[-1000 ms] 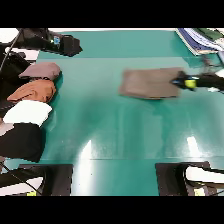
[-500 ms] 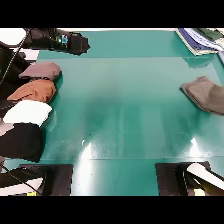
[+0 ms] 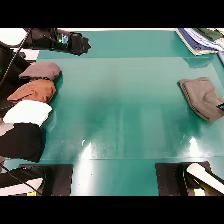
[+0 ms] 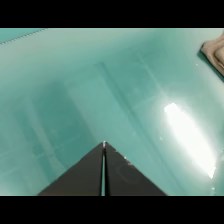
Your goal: Fold the shirts.
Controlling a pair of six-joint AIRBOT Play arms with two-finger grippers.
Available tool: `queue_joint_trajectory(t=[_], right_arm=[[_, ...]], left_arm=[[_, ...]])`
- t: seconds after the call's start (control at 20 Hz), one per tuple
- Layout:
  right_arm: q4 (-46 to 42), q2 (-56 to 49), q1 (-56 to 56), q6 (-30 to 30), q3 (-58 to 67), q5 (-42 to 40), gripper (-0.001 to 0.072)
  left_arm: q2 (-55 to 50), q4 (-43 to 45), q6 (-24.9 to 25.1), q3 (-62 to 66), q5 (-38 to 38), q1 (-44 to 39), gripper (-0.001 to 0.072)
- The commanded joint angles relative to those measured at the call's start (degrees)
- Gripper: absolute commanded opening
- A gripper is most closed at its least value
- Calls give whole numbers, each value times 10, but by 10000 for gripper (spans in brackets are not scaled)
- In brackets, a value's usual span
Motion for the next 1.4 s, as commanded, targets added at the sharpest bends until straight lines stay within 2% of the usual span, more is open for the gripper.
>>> queue_joint_trajectory(t=[0.0,0.1,0.15,0.2,0.35,0.5,0.75,0.85,0.95,1.0,1.35], right_arm=[[-132,4,3,1,38,89,539],[-200,16,-19,17,83,122,539],[-202,28,-32,44,107,122,535],[-187,40,-41,59,124,116,530],[-65,84,-14,59,146,86,530],[2,117,94,59,146,70,530],[-12,127,334,59,146,59,511],[-32,127,416,59,146,47,339],[-50,127,483,59,146,36,81],[-55,127,510,59,146,34,17],[-53,127,555,59,146,37,17]], left_arm=[[0,0,10,1,-3,0,28],[0,0,11,1,-3,0,28],[0,0,11,1,-3,0,28],[0,0,11,1,-3,0,28],[0,0,10,1,-2,0,29],[0,0,10,1,6,0,29],[1,-4,10,1,5,0,29],[1,-4,10,1,22,0,29],[1,-4,10,1,39,0,29],[1,-4,10,1,47,0,29],[1,-4,10,1,54,0,29]])
